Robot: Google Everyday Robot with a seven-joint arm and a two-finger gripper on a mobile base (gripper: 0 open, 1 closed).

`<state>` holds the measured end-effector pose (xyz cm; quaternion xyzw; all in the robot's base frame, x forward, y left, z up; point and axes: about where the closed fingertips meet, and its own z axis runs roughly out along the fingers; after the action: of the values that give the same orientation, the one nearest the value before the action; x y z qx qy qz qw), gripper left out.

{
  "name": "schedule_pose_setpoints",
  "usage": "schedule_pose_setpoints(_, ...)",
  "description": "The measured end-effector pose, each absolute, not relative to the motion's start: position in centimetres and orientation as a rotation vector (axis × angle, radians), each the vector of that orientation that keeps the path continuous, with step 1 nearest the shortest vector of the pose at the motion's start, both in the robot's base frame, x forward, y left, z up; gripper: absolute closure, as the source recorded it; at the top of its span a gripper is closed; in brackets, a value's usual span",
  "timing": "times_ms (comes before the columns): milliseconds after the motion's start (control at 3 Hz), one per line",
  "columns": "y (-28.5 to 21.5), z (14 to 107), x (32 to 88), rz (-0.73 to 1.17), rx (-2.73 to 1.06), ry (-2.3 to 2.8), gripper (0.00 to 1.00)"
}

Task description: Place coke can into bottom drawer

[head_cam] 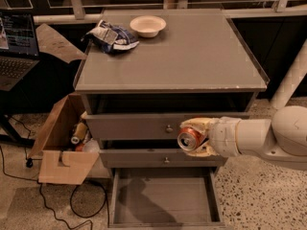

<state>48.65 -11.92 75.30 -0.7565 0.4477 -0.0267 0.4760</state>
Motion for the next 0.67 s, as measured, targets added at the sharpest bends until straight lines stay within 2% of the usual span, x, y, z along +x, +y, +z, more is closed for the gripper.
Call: schedule_pose_setpoints(667, -14.4, 68.8, 49.1, -0.114, -1.768, 1.186, 1.0)
